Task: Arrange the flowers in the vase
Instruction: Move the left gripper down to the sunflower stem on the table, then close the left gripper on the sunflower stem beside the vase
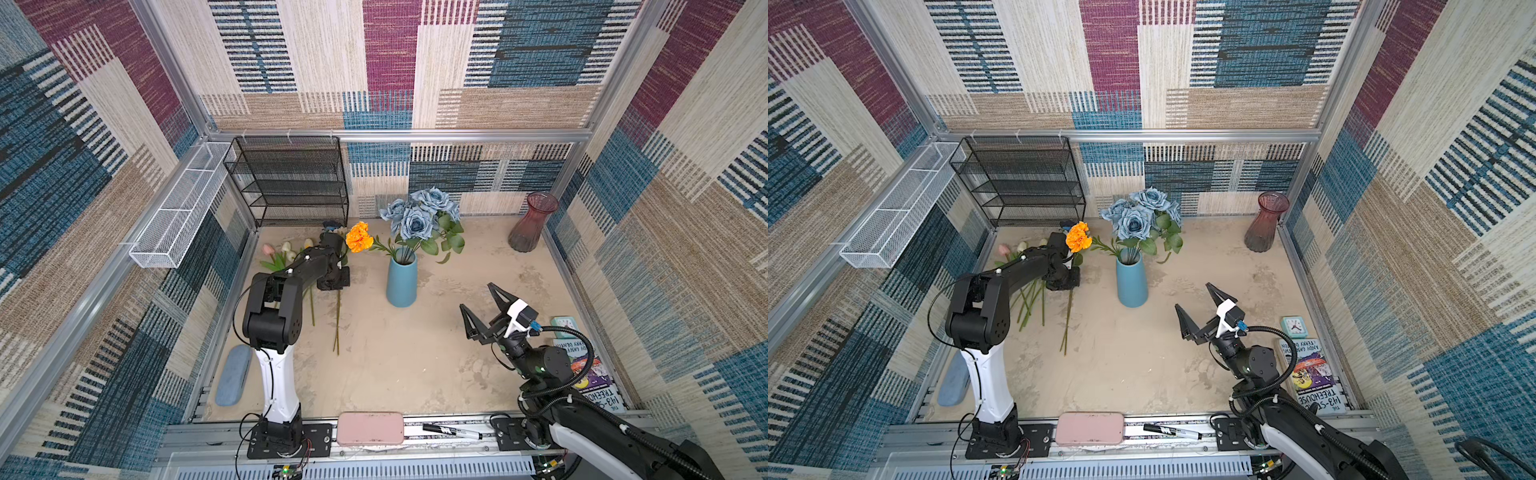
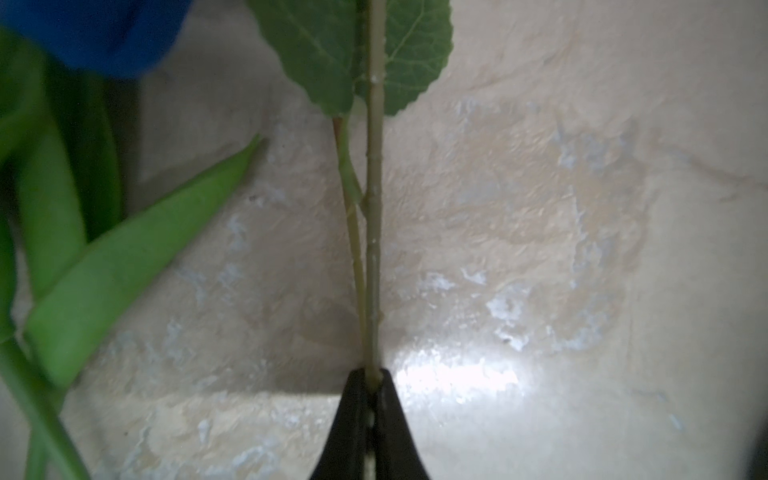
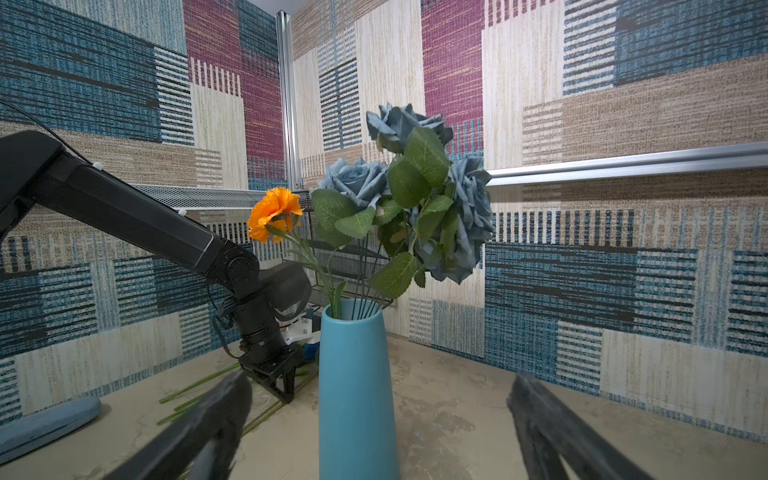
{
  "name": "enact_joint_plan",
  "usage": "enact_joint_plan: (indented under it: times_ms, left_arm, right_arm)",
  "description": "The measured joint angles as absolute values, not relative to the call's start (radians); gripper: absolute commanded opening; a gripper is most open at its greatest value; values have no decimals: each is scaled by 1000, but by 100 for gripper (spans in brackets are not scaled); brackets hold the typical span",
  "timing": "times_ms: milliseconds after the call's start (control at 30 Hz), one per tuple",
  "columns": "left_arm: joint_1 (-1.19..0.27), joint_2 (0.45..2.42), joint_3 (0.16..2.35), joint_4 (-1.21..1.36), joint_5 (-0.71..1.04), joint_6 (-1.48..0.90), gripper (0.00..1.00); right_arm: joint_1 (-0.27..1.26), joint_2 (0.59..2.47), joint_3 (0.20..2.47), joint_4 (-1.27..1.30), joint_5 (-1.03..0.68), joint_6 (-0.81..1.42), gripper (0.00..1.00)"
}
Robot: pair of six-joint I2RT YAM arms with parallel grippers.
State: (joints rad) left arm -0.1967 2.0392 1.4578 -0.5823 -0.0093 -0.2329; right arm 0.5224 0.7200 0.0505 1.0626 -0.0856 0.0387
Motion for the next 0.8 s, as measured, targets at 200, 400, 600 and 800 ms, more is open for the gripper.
enact_joint_plan:
  times_ms: [200, 400, 600, 800]
  left_arm:
    - [-212, 1908, 1396, -603, 4, -234, 0]
    - [-240, 1778, 1316, -607, 5, -237, 0]
    - [-284, 1735, 1240, -550, 33, -237, 5]
    - [-287, 1755, 1203, -464, 86, -241, 6]
  right_arm:
    - [522, 720, 45, 1061, -75, 36, 100]
    - [522, 722, 40, 1061, -75, 36, 100]
    - [522, 720, 32, 1061, -75, 36, 100]
    - [522, 727, 26, 1063, -68, 36, 100]
